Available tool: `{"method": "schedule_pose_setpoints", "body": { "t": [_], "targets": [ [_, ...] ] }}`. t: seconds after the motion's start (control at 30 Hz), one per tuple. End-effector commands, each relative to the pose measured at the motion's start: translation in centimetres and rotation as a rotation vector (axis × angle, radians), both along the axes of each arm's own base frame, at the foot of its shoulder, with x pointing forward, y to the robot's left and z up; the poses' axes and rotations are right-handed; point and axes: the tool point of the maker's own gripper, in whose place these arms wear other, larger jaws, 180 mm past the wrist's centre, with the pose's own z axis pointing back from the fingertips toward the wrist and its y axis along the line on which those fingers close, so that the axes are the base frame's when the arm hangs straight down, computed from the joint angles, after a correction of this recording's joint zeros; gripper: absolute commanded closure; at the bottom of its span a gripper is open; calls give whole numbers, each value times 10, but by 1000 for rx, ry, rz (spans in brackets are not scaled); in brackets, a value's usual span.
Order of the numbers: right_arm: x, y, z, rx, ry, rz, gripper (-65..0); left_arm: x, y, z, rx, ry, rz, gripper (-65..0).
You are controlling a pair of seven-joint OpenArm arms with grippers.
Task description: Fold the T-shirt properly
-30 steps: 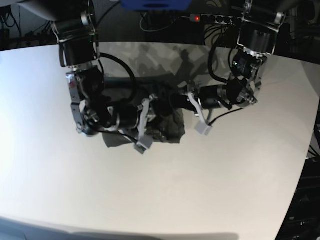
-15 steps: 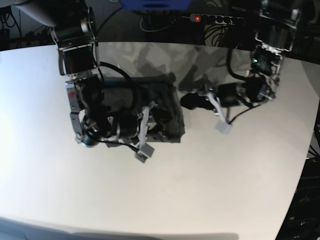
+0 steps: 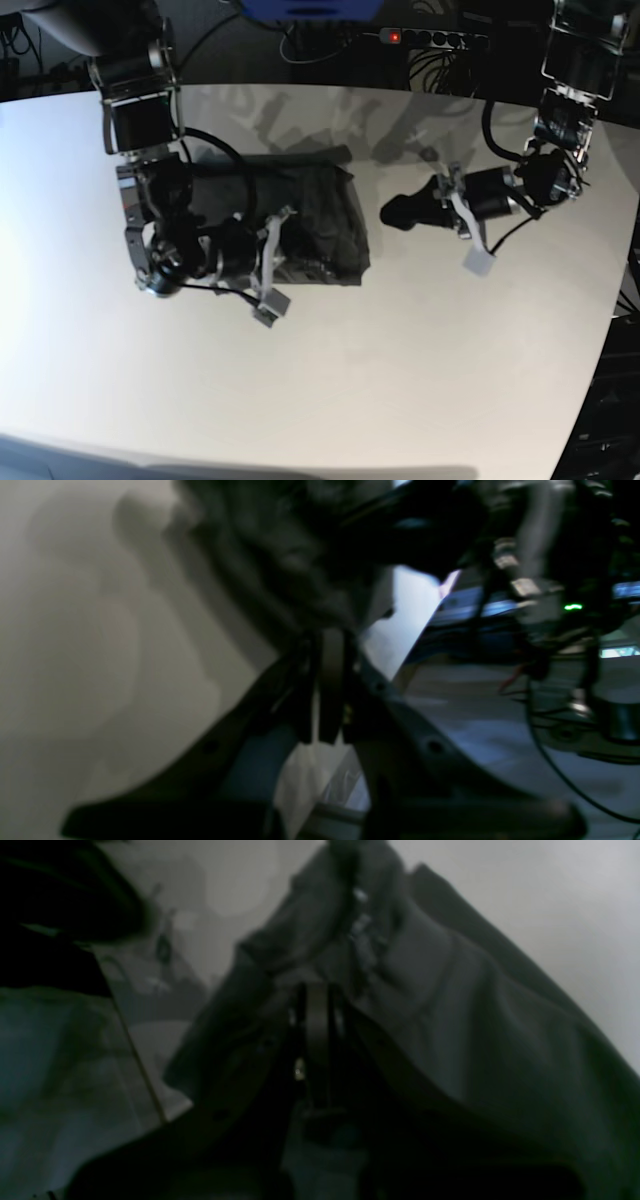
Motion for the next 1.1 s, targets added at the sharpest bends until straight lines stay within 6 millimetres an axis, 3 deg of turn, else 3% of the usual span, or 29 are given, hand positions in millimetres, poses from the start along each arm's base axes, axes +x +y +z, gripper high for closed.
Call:
{"method": "schedule_pose_setpoints", "body": {
  "t": [0.0,0.2,0.57,0.93,1.07],
  "targets": [
    [15,4,19,36,-57,-2,-3,9,3,16,-28,-40,12,-22],
    [15,-14,14,-4,-54,-13,-3,5,0,17,-29,-27,-25,-22],
    [11,-30,5,-39,-39,-22,-3,19,-23,52,-73,-133,-72,-22],
    [6,-35,0,-48,-26,-25,-3,23,-82,66,-237,-80,-55,-22],
    [5,-36,-1,-49,-26,-27,-3,23,-87,62,-255,-56,-47,-22]
  ]
}}
